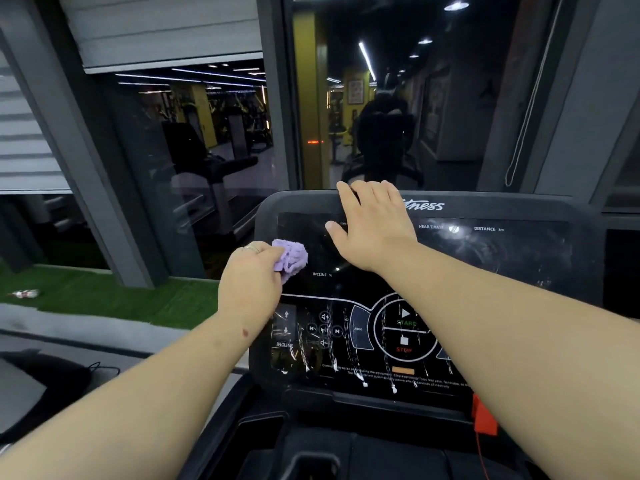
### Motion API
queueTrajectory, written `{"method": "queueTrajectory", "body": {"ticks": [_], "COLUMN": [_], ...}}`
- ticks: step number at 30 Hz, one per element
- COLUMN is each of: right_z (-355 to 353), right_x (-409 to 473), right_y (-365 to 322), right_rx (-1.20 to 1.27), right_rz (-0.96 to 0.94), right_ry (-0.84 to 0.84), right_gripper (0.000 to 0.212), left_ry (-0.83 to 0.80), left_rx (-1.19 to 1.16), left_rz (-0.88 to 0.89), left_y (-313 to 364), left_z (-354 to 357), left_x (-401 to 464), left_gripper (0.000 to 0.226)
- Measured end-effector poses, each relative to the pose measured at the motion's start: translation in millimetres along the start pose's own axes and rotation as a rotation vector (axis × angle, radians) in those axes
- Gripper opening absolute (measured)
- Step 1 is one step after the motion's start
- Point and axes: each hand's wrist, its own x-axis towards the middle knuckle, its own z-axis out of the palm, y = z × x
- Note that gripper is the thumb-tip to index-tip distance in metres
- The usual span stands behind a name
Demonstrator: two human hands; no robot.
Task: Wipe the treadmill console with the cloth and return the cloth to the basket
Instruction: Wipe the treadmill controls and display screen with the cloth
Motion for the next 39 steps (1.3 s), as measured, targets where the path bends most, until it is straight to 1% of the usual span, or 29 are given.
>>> {"method": "queueTrajectory", "body": {"ticks": [2,3,5,6,7,8,10,13,15,16,18,21,24,26,28,30,32,33,36,37,38,39], "right_z": [1,1,1,1,0,0,-1,-4,-6,-6,-7,-12,-23,-33,-44,-50,-52,-52,-54,-55,-55,-54], "right_x": [0,0,0,0,0,0,0,1,1,1,1,2,4,4,4,3,4,4,4,3,3,3], "right_y": [0,-1,0,0,1,2,2,3,2,1,0,-1,5,9,13,13,12,13,15,16,16,16], "right_rx": [-0.005,-0.007,-0.006,-0.001,0.006,0.011,0.020,0.025,0.026,0.026,0.032,0.073,0.151,0.208,0.270,0.311,0.323,0.327,0.348,0.354,0.355,0.349], "right_rz": [-0.002,-0.002,-0.005,-0.004,-0.003,-0.004,-0.011,-0.015,-0.009,-0.006,0.001,0.013,0.000,-0.027,-0.025,-0.002,0.002,0.000,-0.011,-0.013,-0.016,-0.022], "right_ry": [0.002,0.004,0.003,-0.001,-0.005,-0.011,-0.022,-0.036,-0.040,-0.043,-0.053,-0.083,-0.147,-0.188,-0.217,-0.232,-0.236,-0.240,-0.256,-0.262,-0.263,-0.259], "right_gripper": [0.074,0.074,0.074,0.074,0.074,0.074,0.074,0.073,0.073,0.073,0.073,0.069,0.066,0.065,0.059,0.052,0.048,0.048,0.055,0.058,0.059,0.057], "left_ry": [0.050,0.086,0.128,0.134,0.144,0.149,0.128,0.058,-0.021,-0.043,-0.036,-0.008,0.010,0.035,0.082,0.096,0.079,0.044,-0.123,-0.152,-0.137,-0.090], "left_rx": [0.000,0.004,-0.002,-0.024,-0.047,-0.075,-0.107,-0.124,-0.144,-0.168,-0.182,-0.122,-0.060,-0.058,-0.075,-0.104,-0.099,-0.076,0.082,0.106,0.126,0.142], "left_rz": [-0.014,-0.024,-0.064,-0.098,-0.135,-0.167,-0.192,-0.163,-0.179,-0.207,-0.239,-0.171,-0.084,-0.095,-0.096,-0.101,-0.052,0.001,0.245,0.248,0.200,0.126], "left_y": [4,5,9,9,10,13,16,15,14,15,16,20,26,36,51,69,82,84,67,56,44,35], "left_z": [-7,-10,-13,-10,-3,2,15,31,36,37,37,32,22,16,14,14,15,15,5,0,-4,-6], "left_x": [13,22,34,33,28,18,-9,-63,-89,-96,-94,-72,-30,-2,19,33,35,32,21,25,33,41], "left_gripper": [0.013,0.011,0.016,0.013,0.011,0.015,0.023,0.025,0.026,0.025,0.025,0.025,0.022,0.020,0.018,0.013,0.009,0.007,0.012,0.015,0.016,0.015]}}
